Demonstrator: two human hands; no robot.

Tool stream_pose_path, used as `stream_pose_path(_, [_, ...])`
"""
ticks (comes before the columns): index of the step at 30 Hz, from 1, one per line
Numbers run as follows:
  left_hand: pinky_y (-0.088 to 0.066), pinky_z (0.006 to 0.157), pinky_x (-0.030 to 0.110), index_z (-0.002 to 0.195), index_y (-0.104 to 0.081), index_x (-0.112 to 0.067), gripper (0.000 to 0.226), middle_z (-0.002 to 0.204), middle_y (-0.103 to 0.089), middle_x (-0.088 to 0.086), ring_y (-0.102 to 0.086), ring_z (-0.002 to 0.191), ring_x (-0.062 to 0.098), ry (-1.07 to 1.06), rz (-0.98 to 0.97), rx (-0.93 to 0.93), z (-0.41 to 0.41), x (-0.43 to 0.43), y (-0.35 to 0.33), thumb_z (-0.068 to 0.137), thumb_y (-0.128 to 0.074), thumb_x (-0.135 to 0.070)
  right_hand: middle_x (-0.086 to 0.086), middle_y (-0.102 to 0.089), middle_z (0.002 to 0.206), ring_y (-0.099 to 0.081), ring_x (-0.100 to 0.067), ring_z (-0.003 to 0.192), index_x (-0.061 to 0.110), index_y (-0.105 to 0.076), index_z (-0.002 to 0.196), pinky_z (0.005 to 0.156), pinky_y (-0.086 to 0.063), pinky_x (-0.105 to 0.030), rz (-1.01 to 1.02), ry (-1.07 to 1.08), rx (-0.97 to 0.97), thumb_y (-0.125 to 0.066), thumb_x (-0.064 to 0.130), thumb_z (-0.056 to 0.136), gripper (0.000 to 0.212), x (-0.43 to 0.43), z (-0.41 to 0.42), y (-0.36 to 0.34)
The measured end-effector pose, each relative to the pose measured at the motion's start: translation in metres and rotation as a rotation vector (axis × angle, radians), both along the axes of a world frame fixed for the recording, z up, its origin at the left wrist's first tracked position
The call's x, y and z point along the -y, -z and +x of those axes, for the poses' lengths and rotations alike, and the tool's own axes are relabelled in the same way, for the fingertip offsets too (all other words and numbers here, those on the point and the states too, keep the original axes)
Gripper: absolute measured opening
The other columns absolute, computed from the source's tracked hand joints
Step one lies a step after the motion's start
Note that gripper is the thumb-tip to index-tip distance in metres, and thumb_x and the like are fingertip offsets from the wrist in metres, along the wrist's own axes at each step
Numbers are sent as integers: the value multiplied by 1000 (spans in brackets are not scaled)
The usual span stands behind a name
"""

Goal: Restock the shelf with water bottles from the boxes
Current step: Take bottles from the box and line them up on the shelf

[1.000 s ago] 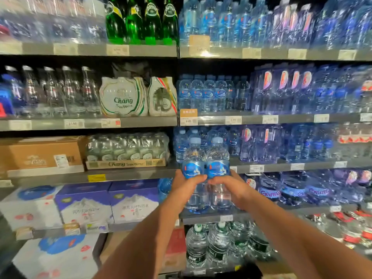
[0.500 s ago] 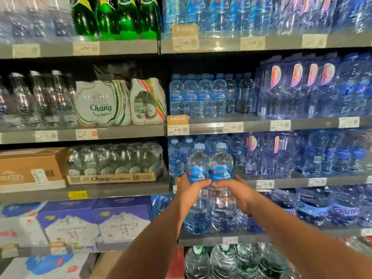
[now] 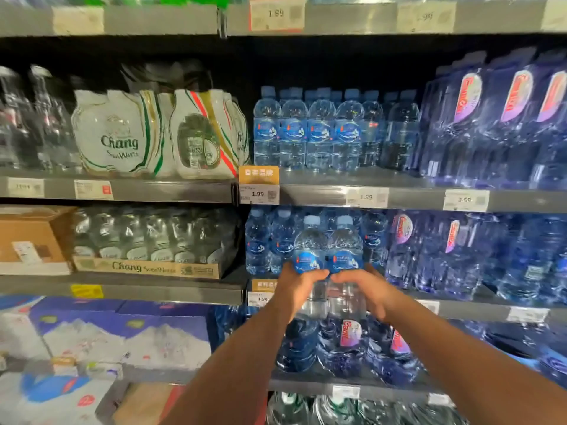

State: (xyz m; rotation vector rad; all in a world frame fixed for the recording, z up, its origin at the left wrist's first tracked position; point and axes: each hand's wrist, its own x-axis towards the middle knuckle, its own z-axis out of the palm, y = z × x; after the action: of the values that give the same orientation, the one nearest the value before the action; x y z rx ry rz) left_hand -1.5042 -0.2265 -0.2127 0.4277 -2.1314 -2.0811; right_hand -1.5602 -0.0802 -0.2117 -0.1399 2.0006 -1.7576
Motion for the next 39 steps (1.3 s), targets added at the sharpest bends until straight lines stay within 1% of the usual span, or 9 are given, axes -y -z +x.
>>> stream_pose_path(3, [-36, 87, 24, 138, -36, -11, 66, 127, -48, 0, -46, 105, 12, 49, 3, 28, -21, 11, 3, 85, -70, -28, -8, -52, 136, -67, -13, 87, 18, -65, 115, 80, -55, -33, 35, -1, 10, -79, 49, 56, 69, 8, -25, 9])
stream_pose_path(7, [-29, 110, 35, 153, -7, -16, 99, 158, -20, 5, -29, 140, 24, 54, -30, 59, -53, 23, 8, 82, -72, -37, -4, -59, 127, -58, -27, 114, 19, -57, 126, 101, -41, -53, 27, 93, 11, -88, 54, 25, 111, 15, -76, 39])
stream_pose_path(14, [-38, 90, 23, 135, -44, -11, 72, 132, -52, 5, -51, 121, 24, -53, -36, 27, -96, 29, 10, 74, -80, -24, -9, -59, 130, -58, -29, 116, 15, -40, 140, 101, -44, -52, -109, 261, -28, -91, 35, 16, 135, 25, -111, 42])
stream_pose_path(18, [-50, 90, 38, 100, -59, -20, 49, 108, -66, 5, -62, 104, 26, -111, -99, -3, -117, 25, 23, 61, -86, -27, -11, -69, 113, -67, -27, 100, 3, -48, 133, 82, -53, -37, -121, 333, -78, -90, 18, 35, 107, 31, -110, 27])
stream_pose_path(23, [-49, 92, 40, 102, -63, -20, 56, 106, -60, -5, -55, 107, 21, -176, -255, -45, -133, 20, 43, 55, -86, -39, -6, -70, 89, -67, -18, 76, 1, -58, 109, 59, -53, -22, -117, 367, -105, -69, -21, 65, 50, 33, -115, 28])
stream_pose_path(28, [-50, 86, 36, 112, -63, -16, 62, 106, -69, 2, -61, 102, 24, -236, -387, -55, -130, 19, 66, 57, -85, -34, -4, -75, 85, -68, -33, 92, -7, -59, 110, 70, -59, -31, -74, 340, -174, -76, -20, 51, 63, 37, -130, 57])
stream_pose_path(31, [-47, 86, 32, 122, -57, -16, 64, 112, -67, 0, -61, 105, 22, -288, -396, -43, -123, 20, 69, 65, -84, -31, -13, -67, 106, -67, -28, 96, 4, -46, 113, 83, -56, -45, -59, 367, -190, -81, -11, 48, 75, 41, -126, 68])
stream_pose_path(34, [-45, 91, 36, 131, -51, -15, 72, 121, -62, 4, -55, 114, 25, -286, -448, -7, -123, 20, 70, 69, -81, -36, -7, -69, 100, -70, -16, 86, 19, -53, 103, 75, -58, -38, -16, 385, -244, -81, -11, 53, 64, 45, -123, 81])
stream_pose_path(39, [-36, 103, 34, 148, -30, -17, 89, 144, -46, 4, -40, 132, 24, -226, -548, 74, -125, 21, 75, 75, -77, -35, 3, -68, 104, -62, -23, 103, 34, -59, 102, 92, -50, -42, 184, 426, -430, -87, 18, 47, 64, 46, -132, 114])
